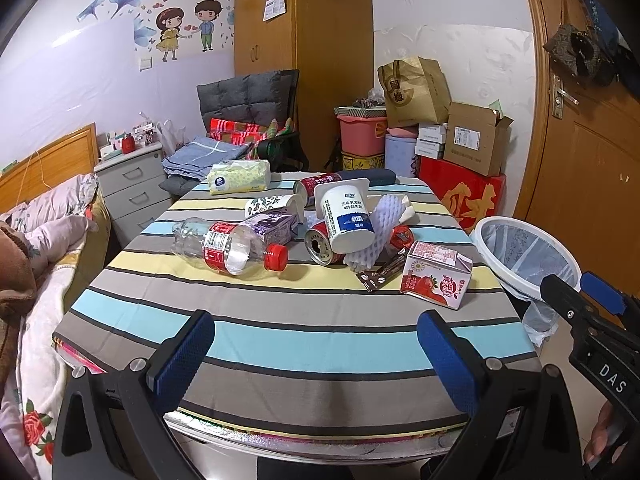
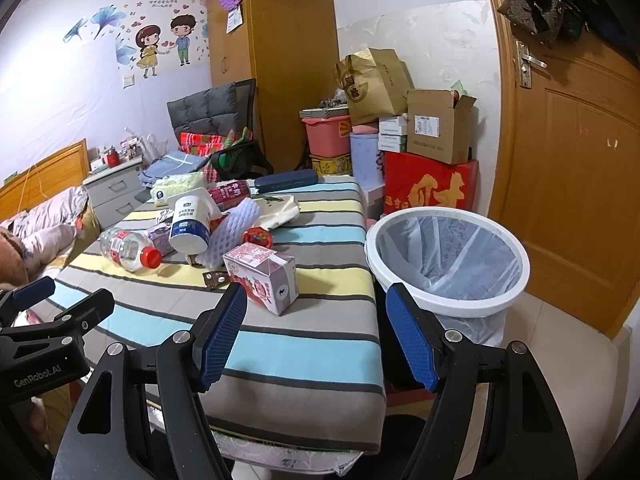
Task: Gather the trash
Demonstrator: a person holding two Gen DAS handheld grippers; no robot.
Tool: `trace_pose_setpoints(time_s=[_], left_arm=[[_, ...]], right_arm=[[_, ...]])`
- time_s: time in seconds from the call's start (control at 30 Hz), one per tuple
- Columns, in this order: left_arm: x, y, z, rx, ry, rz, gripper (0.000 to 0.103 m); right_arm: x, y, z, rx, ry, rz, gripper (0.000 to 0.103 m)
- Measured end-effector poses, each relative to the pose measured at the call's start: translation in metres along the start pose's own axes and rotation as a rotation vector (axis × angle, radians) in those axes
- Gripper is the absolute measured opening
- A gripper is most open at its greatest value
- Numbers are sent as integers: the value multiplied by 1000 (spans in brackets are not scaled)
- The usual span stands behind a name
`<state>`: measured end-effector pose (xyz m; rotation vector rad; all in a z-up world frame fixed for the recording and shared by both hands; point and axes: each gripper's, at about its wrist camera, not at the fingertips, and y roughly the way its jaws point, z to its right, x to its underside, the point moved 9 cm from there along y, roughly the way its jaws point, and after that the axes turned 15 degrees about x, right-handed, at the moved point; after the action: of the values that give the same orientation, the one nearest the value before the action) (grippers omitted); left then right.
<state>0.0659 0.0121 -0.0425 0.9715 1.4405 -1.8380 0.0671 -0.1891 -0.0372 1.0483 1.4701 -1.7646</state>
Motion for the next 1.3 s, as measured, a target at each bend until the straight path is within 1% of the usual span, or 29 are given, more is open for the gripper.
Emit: trace_pose_setpoints(time_s=[1.3], left_arm=[[-2,-2,1,-2,0,6,103]], right_arm=[[-1,-2,0,-5,-3,4,74]])
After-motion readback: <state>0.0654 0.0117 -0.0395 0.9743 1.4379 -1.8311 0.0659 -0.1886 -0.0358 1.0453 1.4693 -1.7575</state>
